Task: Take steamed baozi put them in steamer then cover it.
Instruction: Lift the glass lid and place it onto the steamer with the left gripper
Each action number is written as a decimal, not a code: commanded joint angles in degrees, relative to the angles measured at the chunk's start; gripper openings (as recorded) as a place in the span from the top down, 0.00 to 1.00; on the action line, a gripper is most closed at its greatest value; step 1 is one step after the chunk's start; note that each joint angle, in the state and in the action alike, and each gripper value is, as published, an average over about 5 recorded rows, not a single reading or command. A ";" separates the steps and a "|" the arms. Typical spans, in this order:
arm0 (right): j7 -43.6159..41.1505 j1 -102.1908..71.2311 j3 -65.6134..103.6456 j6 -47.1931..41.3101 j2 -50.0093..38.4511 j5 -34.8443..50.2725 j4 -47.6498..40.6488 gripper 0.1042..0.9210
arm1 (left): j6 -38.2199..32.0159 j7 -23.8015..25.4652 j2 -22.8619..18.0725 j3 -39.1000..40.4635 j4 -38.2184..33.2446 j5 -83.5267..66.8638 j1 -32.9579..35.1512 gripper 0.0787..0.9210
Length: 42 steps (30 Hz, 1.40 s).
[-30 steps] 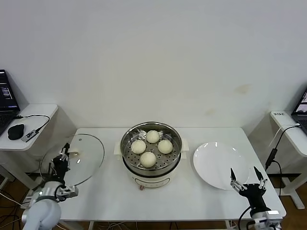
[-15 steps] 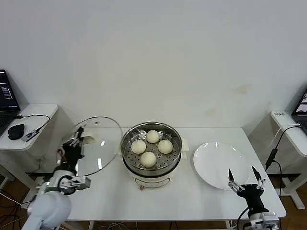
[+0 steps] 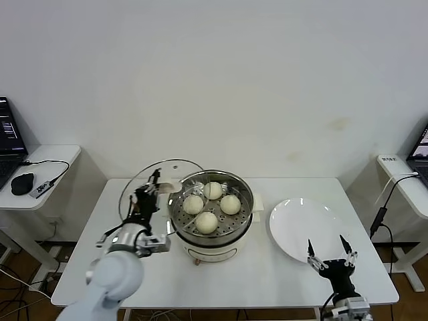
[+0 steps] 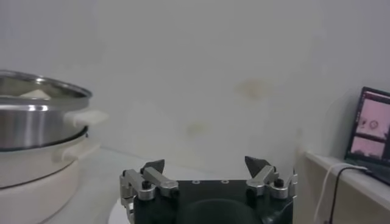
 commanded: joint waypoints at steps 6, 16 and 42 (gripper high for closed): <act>0.29 1.02 -1.56 0.76 1.01 -4.64 -1.96 0.12 | 2.30 8.53 -13.38 11.27 7.25 17.46 -9.16 0.93; 0.31 1.26 -1.11 1.41 0.99 -4.73 -3.24 0.12 | 1.66 9.41 -18.64 12.73 13.22 22.82 -10.11 0.93; 0.12 0.95 -1.31 2.21 0.82 -4.65 -3.75 0.12 | -0.23 7.20 -21.39 10.31 20.47 25.48 -10.34 0.93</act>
